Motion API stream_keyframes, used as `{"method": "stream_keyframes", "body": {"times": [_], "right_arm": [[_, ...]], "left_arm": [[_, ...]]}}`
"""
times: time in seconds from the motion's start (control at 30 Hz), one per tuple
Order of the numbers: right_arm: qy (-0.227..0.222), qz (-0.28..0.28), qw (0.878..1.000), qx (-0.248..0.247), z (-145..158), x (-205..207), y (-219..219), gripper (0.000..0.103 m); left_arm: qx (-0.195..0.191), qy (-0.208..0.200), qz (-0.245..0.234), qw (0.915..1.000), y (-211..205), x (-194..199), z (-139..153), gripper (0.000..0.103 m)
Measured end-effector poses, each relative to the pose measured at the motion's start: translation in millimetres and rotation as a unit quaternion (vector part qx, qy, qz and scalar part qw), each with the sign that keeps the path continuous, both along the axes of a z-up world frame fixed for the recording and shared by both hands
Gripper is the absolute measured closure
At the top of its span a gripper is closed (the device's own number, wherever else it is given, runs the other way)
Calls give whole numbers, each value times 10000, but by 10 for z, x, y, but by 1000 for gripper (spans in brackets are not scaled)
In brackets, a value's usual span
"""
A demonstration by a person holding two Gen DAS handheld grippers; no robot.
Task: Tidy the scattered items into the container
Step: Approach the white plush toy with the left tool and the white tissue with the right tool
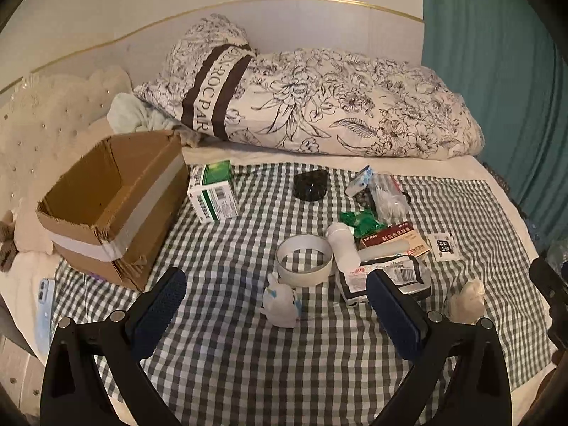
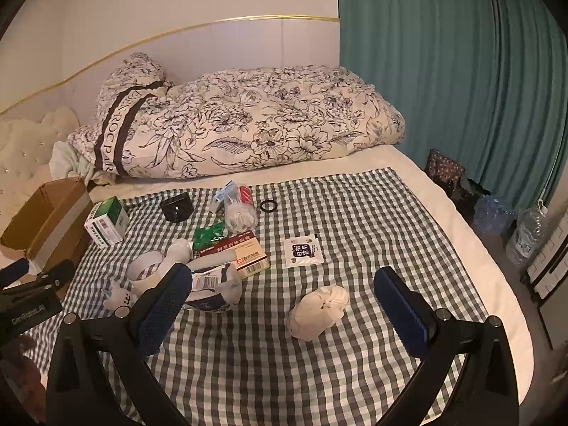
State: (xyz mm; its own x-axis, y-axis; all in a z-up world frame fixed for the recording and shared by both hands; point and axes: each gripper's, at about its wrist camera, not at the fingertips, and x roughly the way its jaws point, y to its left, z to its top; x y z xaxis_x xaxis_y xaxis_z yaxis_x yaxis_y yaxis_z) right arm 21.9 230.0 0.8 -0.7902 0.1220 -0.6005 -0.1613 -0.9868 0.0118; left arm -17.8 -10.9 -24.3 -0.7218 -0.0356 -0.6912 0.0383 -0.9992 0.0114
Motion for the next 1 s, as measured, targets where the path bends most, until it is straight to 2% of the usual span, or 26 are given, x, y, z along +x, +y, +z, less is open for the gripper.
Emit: {"method": "stream_keyframes", "body": {"times": [0.3, 0.43, 0.7, 1.0], "right_arm": [[-58, -51, 9999, 65, -40, -41, 25, 0], [-127, -64, 9999, 23, -98, -64, 46, 0], [-339, -117, 9993, -105, -294, -162, 128, 0], [-645, -162, 9976, -194, -601, -315, 215, 0]], "left_arm": [[-77, 101, -22, 9999, 16, -2, -12, 0], [-23, 13, 18, 10000, -25, -42, -82, 0], [-53, -136, -11, 9999, -48, -130, -277, 0], [-14, -457, -36, 9989, -34, -281, -650, 0]]}}
